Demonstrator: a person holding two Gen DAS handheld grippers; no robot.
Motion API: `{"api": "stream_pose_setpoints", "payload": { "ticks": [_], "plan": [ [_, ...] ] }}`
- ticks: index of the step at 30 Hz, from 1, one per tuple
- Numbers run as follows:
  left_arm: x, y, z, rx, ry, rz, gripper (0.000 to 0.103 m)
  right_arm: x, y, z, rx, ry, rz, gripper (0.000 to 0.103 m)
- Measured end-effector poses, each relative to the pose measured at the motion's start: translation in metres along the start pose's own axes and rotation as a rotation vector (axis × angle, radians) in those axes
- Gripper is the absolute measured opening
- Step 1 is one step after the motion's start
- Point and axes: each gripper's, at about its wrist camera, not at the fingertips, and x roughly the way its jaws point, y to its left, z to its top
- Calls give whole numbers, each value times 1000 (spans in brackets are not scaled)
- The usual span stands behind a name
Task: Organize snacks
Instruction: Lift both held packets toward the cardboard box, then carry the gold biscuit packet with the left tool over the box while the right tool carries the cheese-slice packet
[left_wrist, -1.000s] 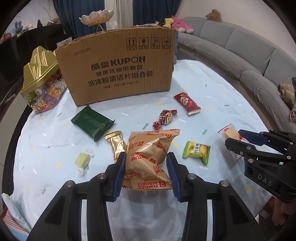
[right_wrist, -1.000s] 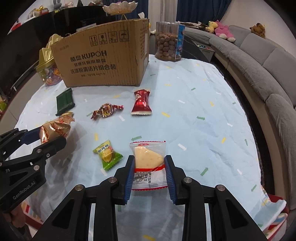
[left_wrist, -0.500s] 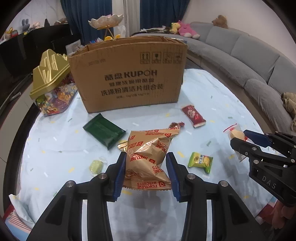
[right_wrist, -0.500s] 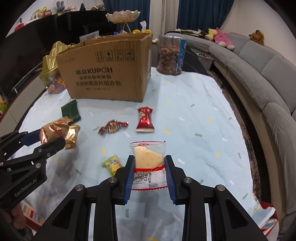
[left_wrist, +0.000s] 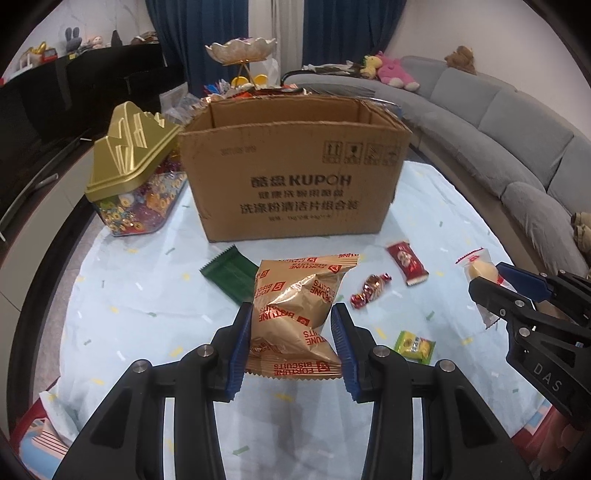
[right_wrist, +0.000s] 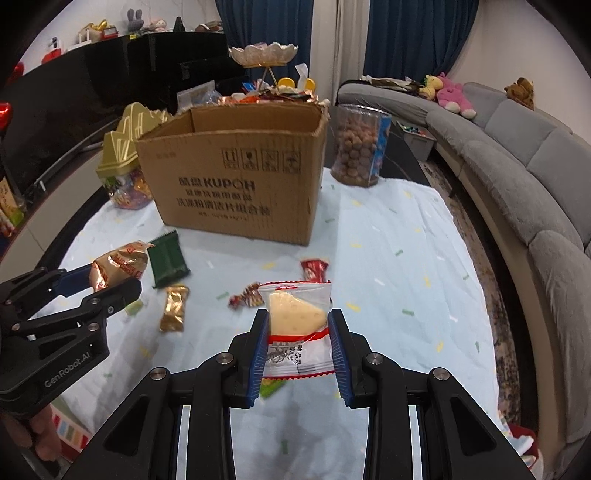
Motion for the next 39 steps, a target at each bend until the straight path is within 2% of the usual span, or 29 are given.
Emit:
{"api": "stream_pose_setpoints", "payload": {
  "ticks": [19, 39],
  "plan": [
    [-17, 22, 40, -49, -44, 39, 42, -16, 15, 43, -9, -62, 24, 33],
    [-35, 39, 102, -64, -125, 57, 42, -28, 23, 110, -5, -174, 29, 33]
  ]
}}
